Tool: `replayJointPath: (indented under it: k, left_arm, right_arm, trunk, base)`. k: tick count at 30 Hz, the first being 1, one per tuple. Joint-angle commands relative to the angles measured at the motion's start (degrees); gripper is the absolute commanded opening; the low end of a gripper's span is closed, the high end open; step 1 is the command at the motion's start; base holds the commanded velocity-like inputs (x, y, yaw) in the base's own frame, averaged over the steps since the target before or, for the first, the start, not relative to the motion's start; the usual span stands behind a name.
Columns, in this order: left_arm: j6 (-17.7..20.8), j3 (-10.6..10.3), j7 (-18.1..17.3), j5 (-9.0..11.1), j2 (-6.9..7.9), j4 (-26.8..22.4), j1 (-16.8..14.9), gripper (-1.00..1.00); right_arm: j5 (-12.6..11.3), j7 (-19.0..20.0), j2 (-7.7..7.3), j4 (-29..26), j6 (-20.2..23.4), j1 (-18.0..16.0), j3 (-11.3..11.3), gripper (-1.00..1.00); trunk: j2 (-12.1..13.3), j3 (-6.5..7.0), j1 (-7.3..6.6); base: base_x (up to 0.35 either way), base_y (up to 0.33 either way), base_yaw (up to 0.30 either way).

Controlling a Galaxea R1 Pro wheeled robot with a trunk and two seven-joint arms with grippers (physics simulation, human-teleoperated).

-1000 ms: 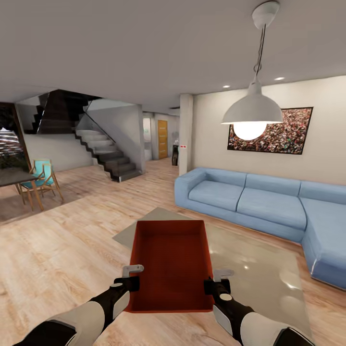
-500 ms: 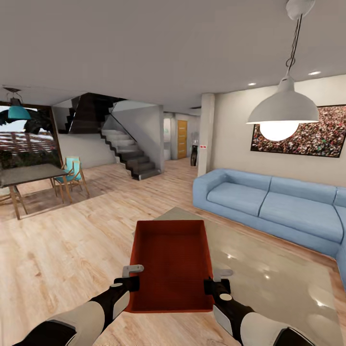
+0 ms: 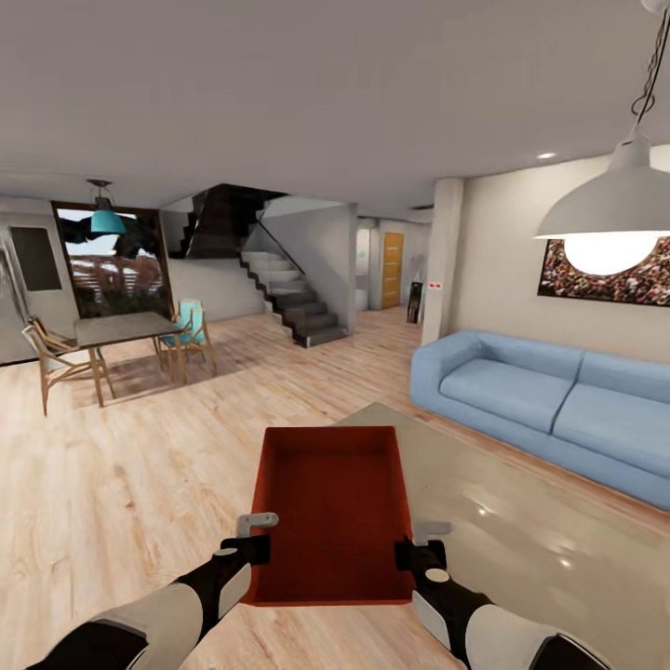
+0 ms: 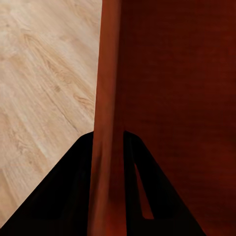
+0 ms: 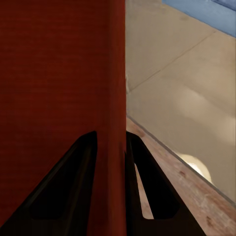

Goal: Move the two storage containers from the living room to the garage. In the garage, place one container on the floor and stack the other container on top of it (either order is fine).

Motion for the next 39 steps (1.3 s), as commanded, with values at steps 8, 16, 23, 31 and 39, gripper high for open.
replayJointPath:
  k: [8, 16, 23, 31, 39]
  left_arm:
    - [-1.08, 3.80, 4.64, -0.13, 0.08, -0.13, -0.14, -1.00]
    - [-1.08, 3.80, 4.64, -0.13, 0.09, -0.12, -0.14, -1.00]
    - [-1.08, 3.80, 4.64, -0.13, 0.09, -0.13, -0.14, -1.00]
    - [-1.08, 3.80, 4.64, -0.13, 0.08, -0.13, -0.14, -1.00]
    - [-1.08, 3.80, 4.64, -0.13, 0.05, -0.13, -0.14, -1.00]
  right_arm:
    - [-0.60, 0.48, -0.02, -0.03, 0.17, 0.03, 1.32, -1.00]
    - [-0.59, 0.48, -0.02, -0.03, 0.17, 0.05, 1.32, -1.00]
    - [-0.59, 0.48, -0.02, -0.03, 0.17, 0.01, 1.32, -1.00]
    - [-0.58, 0.48, -0.02, -0.03, 0.17, 0.00, 1.32, -1.00]
    - [-0.58, 0.48, -0.02, -0.03, 0.17, 0.03, 1.32, -1.00]
  trunk:
    - [-0.09, -0.10, 0.02]
    - [-0.09, -0.10, 0.02]
    - [-0.09, -0.10, 0.02]
    - [-0.09, -0.05, 0.02]
    - [-0.09, 0.06, 0.02]
  base:
    - [0.000, 0.000, 0.291]
    - [0.000, 0.000, 0.292]
    - [0.000, 0.000, 0.295]
    - [0.000, 0.000, 0.298]
    - [0.000, 0.000, 0.298]
